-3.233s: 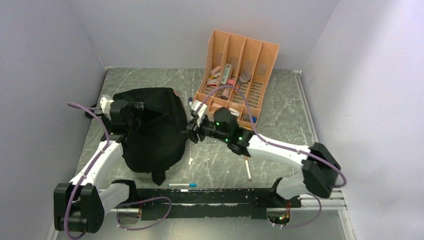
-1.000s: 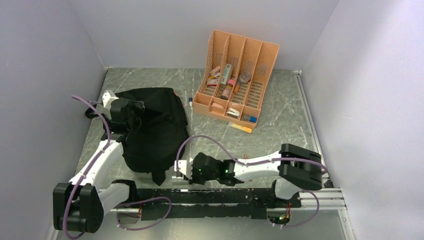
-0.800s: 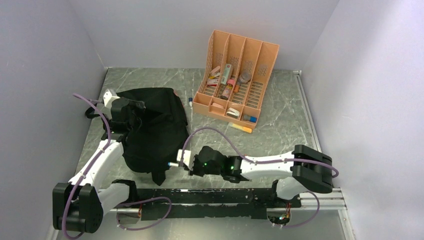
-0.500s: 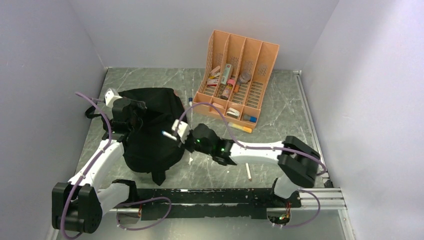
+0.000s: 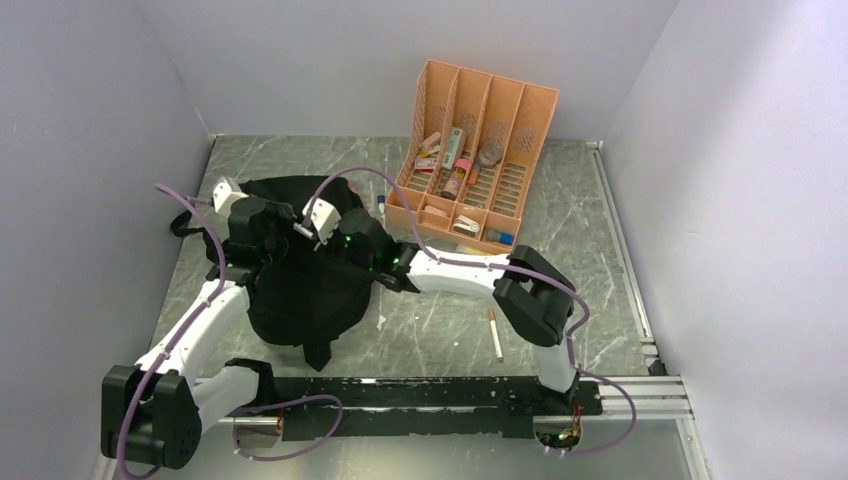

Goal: Pack the student bag
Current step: Place the stationery in the student bag.

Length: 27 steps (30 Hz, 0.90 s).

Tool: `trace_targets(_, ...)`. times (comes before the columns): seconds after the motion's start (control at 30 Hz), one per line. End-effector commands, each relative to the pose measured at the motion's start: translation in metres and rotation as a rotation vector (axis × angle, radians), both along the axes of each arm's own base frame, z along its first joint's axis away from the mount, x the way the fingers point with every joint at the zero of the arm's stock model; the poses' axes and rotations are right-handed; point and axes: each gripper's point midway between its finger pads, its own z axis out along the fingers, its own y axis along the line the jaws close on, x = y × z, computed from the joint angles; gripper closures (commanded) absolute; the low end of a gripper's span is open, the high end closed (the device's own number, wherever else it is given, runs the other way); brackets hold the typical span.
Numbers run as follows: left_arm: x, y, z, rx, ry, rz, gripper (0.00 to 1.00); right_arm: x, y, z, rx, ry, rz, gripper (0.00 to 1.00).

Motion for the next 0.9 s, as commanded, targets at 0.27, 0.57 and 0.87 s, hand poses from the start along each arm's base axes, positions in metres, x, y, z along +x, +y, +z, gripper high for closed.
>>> trace_targets(0.27,0.004,-0.011,0.041,-0.01,-0.114,-0.023,0.95,0.031,0.012,-0.015,0.025,0.154,-0.025,1.0)
trace_targets(0.57,0.003,-0.013,0.041,-0.011,-0.117,-0.029,0.95,0.058,0.036,-0.012,0.082,0.208,-0.035,1.0)
trace_targets(0.87,0.002,-0.016,0.041,-0.011,-0.116,-0.036,0.95,0.081,0.05,-0.003,0.209,0.08,-0.02,1.0)
